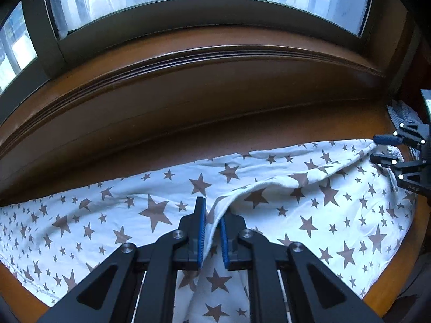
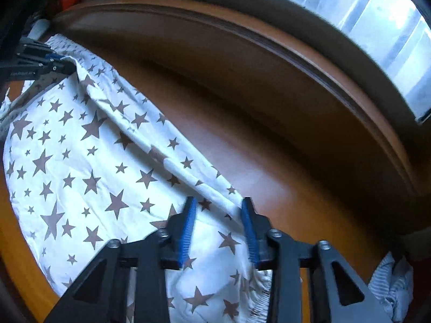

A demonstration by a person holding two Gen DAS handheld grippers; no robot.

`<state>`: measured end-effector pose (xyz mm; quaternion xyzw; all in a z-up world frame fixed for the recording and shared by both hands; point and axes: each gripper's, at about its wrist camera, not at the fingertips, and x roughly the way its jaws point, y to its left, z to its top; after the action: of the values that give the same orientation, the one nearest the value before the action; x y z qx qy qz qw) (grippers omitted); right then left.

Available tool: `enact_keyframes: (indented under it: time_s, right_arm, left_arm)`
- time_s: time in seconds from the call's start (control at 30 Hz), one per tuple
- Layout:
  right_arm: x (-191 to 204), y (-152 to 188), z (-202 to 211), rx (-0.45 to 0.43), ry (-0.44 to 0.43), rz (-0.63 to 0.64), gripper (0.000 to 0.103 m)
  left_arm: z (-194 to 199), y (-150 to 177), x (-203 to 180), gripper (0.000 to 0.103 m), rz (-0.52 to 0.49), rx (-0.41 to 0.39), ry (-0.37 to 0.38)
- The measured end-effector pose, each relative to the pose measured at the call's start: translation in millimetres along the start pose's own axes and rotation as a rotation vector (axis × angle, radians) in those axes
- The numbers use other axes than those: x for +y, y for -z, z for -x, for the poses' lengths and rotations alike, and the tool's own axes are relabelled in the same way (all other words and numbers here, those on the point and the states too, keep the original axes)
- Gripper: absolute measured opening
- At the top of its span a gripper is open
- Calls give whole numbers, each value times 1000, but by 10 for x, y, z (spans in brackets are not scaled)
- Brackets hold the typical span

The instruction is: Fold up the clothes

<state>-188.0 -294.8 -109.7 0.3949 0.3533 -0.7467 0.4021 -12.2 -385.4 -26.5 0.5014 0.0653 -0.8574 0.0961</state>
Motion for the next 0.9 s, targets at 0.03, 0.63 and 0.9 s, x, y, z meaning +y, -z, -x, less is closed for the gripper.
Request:
enact_keyframes:
  time_s: [0.03, 0.63, 0.9]
  right_arm:
    - [3, 17, -1, -2, -5, -1, 26]
    - [99, 183, 182, -19, -1, 11, 5]
    - [-48, 381, 598, -142, 22, -135, 1]
  left_arm:
    - [6, 13, -5, 8, -1, -1, 1]
    - [134, 319, -84, 8, -3, -16, 4]
    - [274, 316, -107, 7, 4, -61, -9]
